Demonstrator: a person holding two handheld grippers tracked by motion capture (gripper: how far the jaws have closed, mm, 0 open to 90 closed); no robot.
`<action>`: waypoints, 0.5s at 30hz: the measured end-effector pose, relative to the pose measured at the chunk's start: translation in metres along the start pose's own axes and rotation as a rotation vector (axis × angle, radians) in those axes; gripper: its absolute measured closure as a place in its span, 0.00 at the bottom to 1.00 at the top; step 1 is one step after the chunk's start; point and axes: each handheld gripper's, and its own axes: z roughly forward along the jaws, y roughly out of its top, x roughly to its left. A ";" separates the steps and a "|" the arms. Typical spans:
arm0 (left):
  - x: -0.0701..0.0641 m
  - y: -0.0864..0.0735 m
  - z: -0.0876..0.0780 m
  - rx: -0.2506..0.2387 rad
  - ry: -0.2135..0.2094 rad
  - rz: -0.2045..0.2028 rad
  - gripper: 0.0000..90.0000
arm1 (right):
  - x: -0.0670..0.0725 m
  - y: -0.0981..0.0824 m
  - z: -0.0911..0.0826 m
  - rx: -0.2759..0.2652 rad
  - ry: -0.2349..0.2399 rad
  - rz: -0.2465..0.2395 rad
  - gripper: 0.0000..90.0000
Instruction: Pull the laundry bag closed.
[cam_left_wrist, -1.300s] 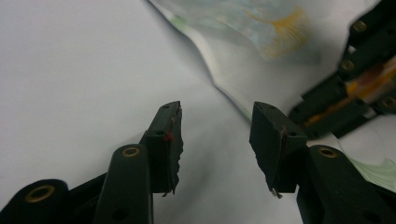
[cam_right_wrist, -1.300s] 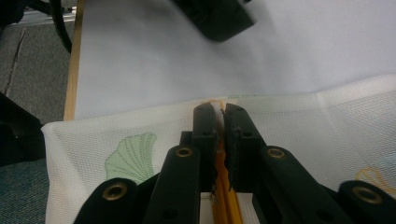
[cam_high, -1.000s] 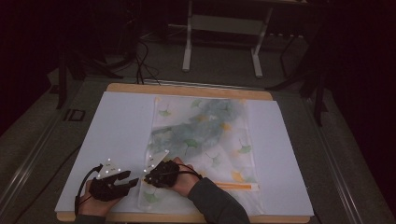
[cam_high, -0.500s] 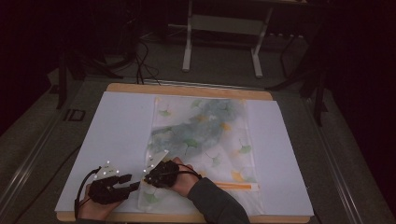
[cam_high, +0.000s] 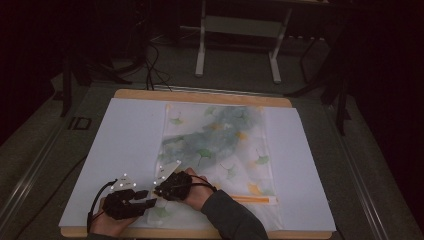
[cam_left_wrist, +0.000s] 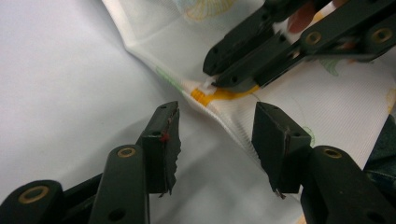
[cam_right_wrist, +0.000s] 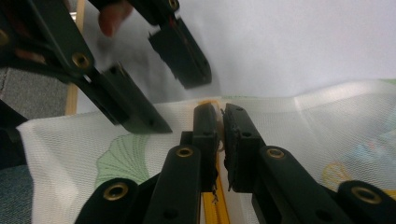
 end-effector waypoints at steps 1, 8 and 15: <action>0.000 0.000 0.001 0.002 -0.004 -0.003 0.57 | 0.001 0.000 -0.001 0.000 -0.001 0.001 0.93; 0.002 0.001 0.005 0.021 -0.040 -0.021 0.61 | 0.004 0.003 -0.004 -0.002 -0.005 -0.014 0.93; 0.002 0.002 0.008 0.040 -0.076 -0.019 0.63 | 0.005 0.004 -0.007 -0.008 -0.008 -0.025 0.93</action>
